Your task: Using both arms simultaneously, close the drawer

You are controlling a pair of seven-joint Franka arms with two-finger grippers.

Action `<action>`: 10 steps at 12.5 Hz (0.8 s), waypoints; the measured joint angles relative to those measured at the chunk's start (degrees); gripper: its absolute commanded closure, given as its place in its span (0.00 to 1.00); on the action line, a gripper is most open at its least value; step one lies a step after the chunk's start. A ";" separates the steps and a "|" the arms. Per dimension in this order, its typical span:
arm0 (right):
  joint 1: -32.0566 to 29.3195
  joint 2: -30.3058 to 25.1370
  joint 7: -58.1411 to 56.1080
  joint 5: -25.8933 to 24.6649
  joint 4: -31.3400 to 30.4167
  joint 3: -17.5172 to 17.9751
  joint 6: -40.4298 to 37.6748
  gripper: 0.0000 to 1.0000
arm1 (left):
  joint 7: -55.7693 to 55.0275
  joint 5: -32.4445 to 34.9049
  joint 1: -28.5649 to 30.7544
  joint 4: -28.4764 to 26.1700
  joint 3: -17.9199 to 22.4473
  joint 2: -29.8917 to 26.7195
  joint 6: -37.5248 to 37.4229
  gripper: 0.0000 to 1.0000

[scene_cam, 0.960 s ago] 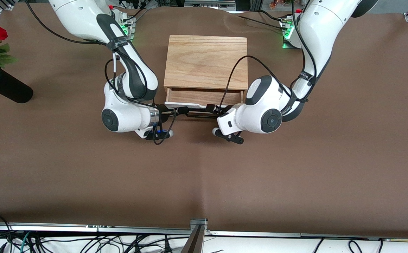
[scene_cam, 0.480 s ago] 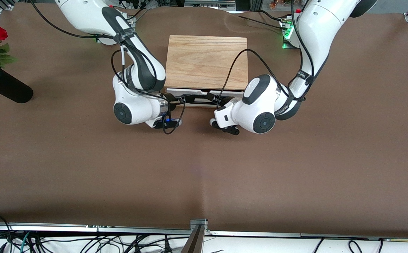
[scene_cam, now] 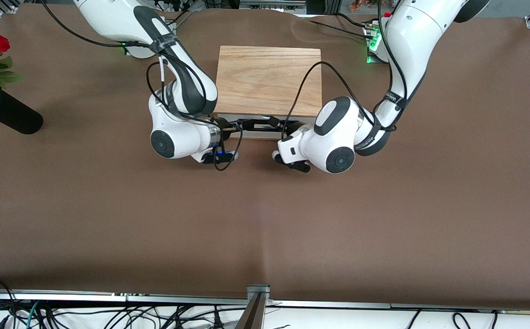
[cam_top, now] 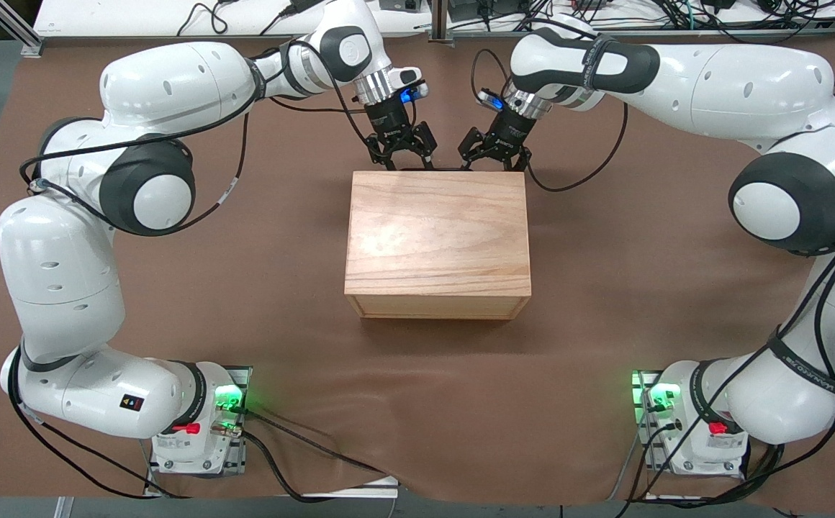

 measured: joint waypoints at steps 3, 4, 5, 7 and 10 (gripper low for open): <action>-0.52 -1.69 0.00 -0.03 5.27 -6.25 -5.09 0.00 | 0.04 0.00 0.67 2.17 0.16 -0.51 0.05 0.00; -1.00 -2.34 0.00 -0.26 7.17 -8.65 -6.10 0.00 | 0.04 0.00 1.08 3.26 0.34 -0.84 0.05 0.00; -1.41 -2.79 -0.06 -0.87 8.64 -10.69 -6.56 0.00 | 0.07 0.00 1.64 4.32 0.58 -1.20 0.06 0.00; -1.64 -3.72 -0.11 -4.85 11.24 -13.50 -6.91 0.00 | 0.34 1.65 3.18 6.19 1.03 -2.22 0.06 0.00; -1.58 -8.34 -0.04 -17.18 12.80 -14.79 -7.87 0.00 | 0.56 11.78 6.17 8.42 1.35 -4.74 0.11 0.00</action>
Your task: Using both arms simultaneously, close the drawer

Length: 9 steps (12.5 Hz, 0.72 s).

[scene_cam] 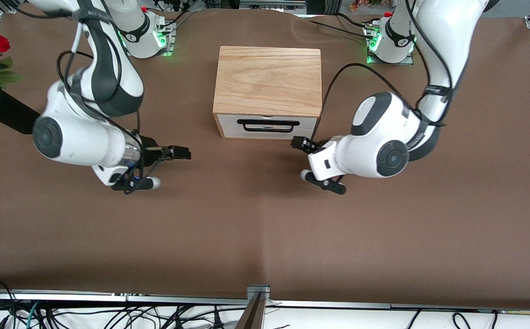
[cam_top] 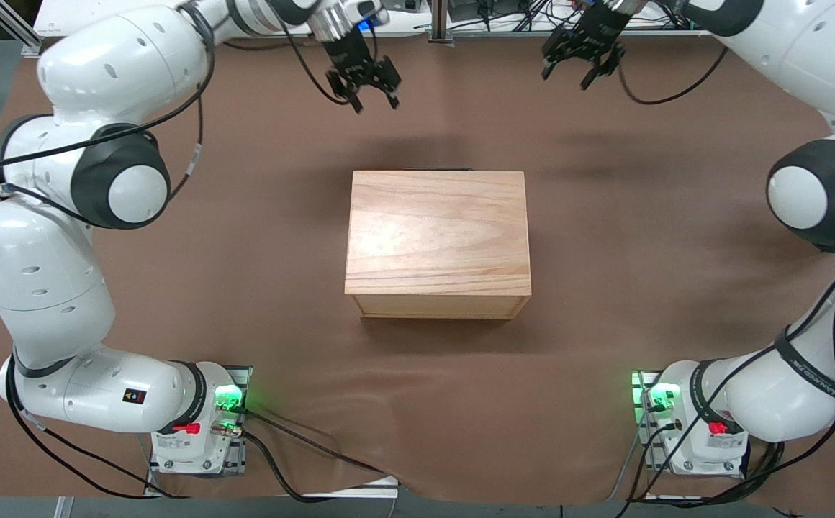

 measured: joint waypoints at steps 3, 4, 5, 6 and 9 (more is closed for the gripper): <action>0.09 -6.35 0.00 -10.32 0.22 -1.96 -2.72 0.00 | 0.35 10.31 3.20 1.53 0.00 -4.26 -0.08 0.00; 0.01 -8.10 -0.03 -12.30 0.22 -2.92 -3.21 0.00 | 0.42 12.96 4.14 1.64 0.03 -6.14 -0.28 0.00; -0.40 -9.69 -0.11 -13.18 0.18 -3.63 -4.11 0.00 | 0.52 15.36 5.01 1.68 0.10 -8.07 -1.08 0.00; -1.64 -11.29 -0.55 -13.74 0.15 -3.85 -5.71 0.00 | 0.56 17.85 5.84 1.63 0.32 -10.26 -2.52 0.00; -6.81 -16.56 -4.94 -14.73 -0.64 -3.74 -10.55 0.00 | 0.67 21.68 6.32 -1.04 4.52 -17.57 -5.38 0.00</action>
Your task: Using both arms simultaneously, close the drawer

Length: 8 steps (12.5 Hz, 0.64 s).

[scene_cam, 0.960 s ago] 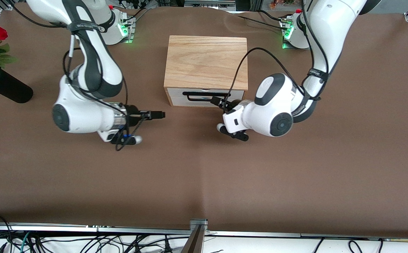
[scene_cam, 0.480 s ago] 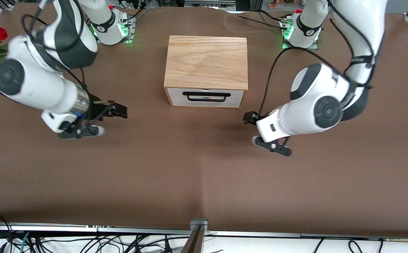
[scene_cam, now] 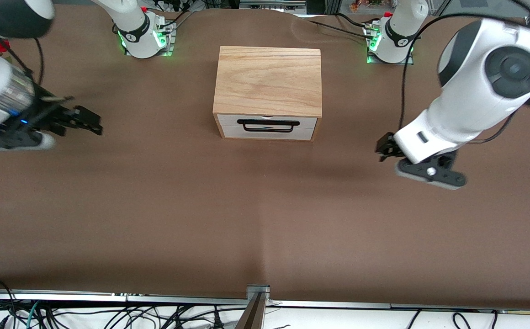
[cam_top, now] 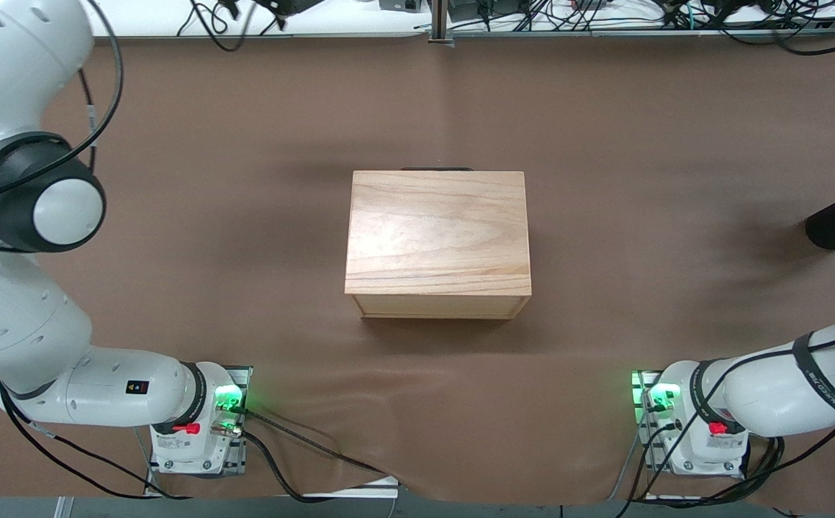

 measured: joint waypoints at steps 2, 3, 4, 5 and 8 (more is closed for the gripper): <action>-3.39 -3.61 -3.33 -1.24 -1.61 1.02 -1.00 0.00 | 0.41 0.01 -0.20 -7.20 3.71 -7.38 0.85 0.00; -4.21 -4.87 -4.04 -2.33 -2.30 1.41 -1.70 0.00 | 0.43 -0.40 -0.46 -11.46 5.51 -11.30 1.49 0.00; -4.41 -5.56 -4.31 -3.68 -2.68 1.69 -2.48 0.00 | 0.63 -2.27 -0.89 -15.20 7.87 -14.68 2.26 0.00; -4.37 -5.69 -4.31 -4.54 -2.73 2.02 -2.79 0.00 | 2.10 -4.92 -1.01 -18.11 10.39 -17.34 3.02 0.00; -4.24 -5.21 -4.31 -5.03 -2.72 2.86 -2.78 0.00 | 7.38 -7.38 -0.87 -21.72 14.97 -20.51 3.98 0.00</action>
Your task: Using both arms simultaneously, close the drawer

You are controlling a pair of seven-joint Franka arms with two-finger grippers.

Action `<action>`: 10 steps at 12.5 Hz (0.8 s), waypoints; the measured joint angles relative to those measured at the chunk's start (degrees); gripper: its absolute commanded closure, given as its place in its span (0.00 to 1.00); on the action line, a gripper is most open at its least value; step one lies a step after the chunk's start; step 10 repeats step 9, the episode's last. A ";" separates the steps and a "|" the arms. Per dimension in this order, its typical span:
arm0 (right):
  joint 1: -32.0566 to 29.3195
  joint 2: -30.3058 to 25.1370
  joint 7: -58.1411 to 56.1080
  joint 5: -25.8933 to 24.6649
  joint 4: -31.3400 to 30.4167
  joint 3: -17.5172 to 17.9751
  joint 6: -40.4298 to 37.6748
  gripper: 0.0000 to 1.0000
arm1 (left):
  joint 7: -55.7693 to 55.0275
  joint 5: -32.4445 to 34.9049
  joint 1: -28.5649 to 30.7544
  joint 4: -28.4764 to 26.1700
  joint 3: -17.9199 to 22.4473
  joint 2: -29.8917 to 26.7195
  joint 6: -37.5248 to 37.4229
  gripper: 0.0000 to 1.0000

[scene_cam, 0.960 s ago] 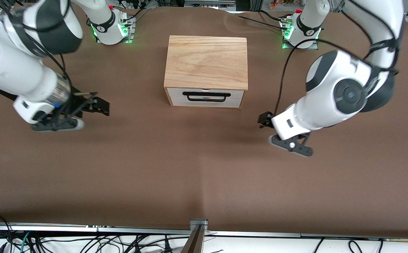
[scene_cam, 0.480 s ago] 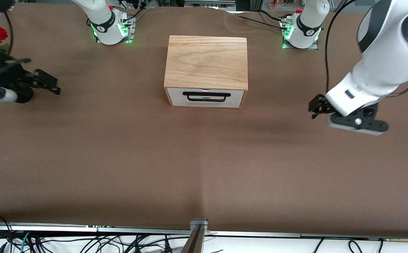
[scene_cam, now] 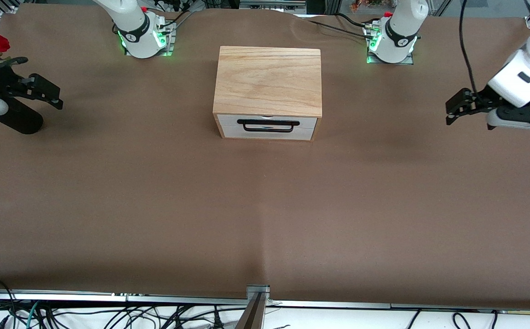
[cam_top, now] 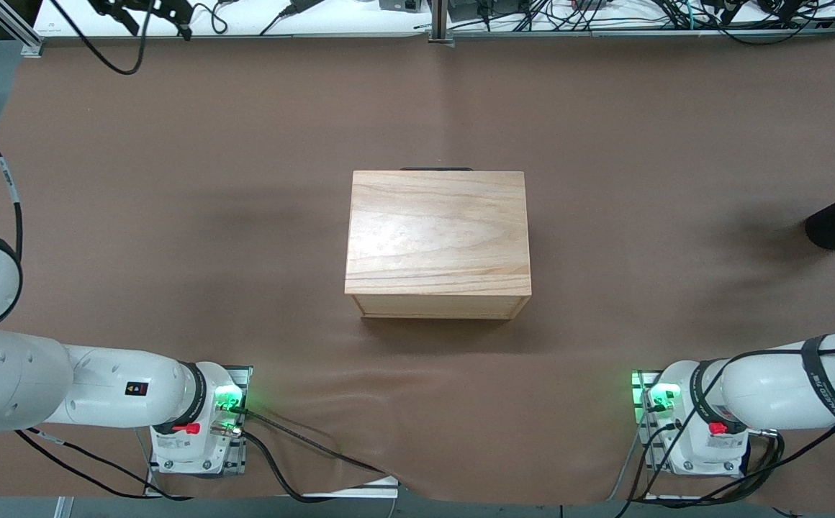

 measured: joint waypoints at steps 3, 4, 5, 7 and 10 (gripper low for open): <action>0.10 0.06 0.00 0.00 0.02 0.28 0.00 0.00 | 0.26 -0.17 0.32 -0.47 0.14 0.33 -1.92 0.00; 0.13 0.06 0.00 0.00 0.02 0.28 0.00 0.00 | 0.30 -0.18 0.34 -0.46 0.12 0.44 -2.45 0.00; 0.13 0.06 0.00 0.00 0.02 0.28 0.00 0.00 | 0.31 -0.18 0.39 -0.45 0.12 0.45 -2.77 0.00; 0.13 0.06 0.00 0.00 0.04 0.28 0.00 0.00 | 0.31 -0.18 0.55 -0.41 0.12 0.44 -3.01 0.00; 0.13 0.06 0.00 0.00 0.06 0.29 0.00 0.00 | 0.33 -0.18 0.59 -0.39 0.12 0.44 -3.05 0.00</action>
